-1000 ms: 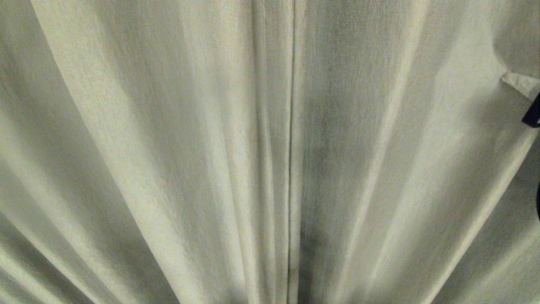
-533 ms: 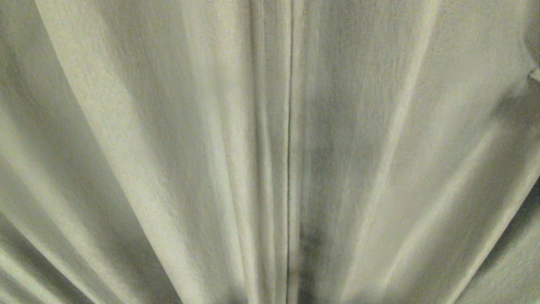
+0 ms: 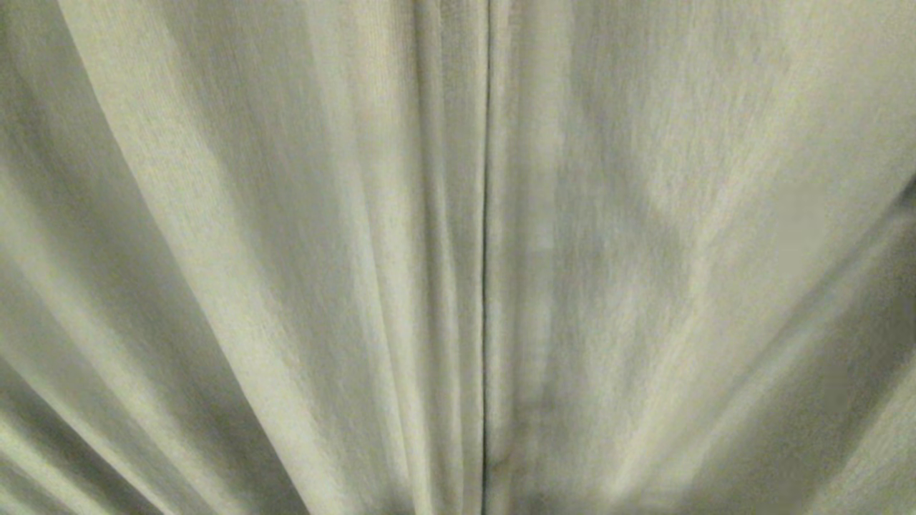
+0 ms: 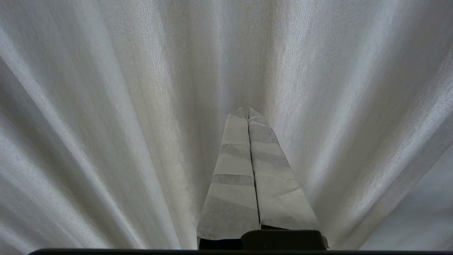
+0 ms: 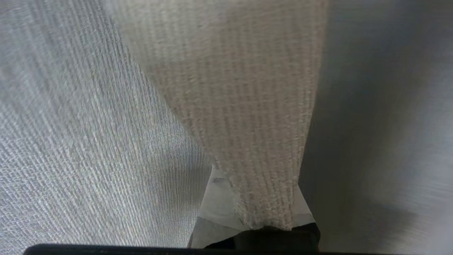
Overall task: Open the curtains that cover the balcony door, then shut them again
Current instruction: Pull the outer curtains open on both sides
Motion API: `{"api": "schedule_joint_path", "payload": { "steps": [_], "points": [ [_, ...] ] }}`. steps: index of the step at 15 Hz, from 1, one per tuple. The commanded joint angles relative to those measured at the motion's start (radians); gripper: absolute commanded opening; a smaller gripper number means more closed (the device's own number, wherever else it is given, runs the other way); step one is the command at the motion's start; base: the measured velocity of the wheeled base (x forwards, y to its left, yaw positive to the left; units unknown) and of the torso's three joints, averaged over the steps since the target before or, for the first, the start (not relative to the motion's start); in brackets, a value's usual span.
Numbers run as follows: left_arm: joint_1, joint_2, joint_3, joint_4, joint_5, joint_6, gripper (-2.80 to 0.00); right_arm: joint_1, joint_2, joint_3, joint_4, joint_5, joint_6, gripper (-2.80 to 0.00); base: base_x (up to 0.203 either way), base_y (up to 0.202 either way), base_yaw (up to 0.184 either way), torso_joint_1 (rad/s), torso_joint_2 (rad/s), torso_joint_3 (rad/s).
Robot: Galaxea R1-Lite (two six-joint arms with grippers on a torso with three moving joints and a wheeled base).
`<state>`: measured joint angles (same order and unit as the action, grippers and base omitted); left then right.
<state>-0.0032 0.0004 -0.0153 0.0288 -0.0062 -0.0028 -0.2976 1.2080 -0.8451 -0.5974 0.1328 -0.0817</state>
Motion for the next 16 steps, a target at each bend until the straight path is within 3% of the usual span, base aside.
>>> {"api": "schedule_joint_path", "payload": {
  "steps": [1,12,16],
  "points": [
    [0.000,0.000,0.000,0.000,0.000,0.000,-2.80,-0.040,-0.011,-0.003,-0.004,0.002,-0.001,-2.80,0.000,0.000,0.000,0.000,0.00,0.000],
    [0.000,0.000,0.000,0.000,0.000,0.000,-2.80,-0.201,-0.010,-0.022,-0.002,0.006,0.003,-2.80,0.000,0.000,0.000,0.000,0.00,0.000],
    [0.000,0.000,0.000,0.000,0.000,0.000,-2.80,-0.291,0.000,-0.022,-0.014,0.006,0.058,-2.80,0.000,0.000,0.000,0.000,0.00,0.000]
  ]
}}
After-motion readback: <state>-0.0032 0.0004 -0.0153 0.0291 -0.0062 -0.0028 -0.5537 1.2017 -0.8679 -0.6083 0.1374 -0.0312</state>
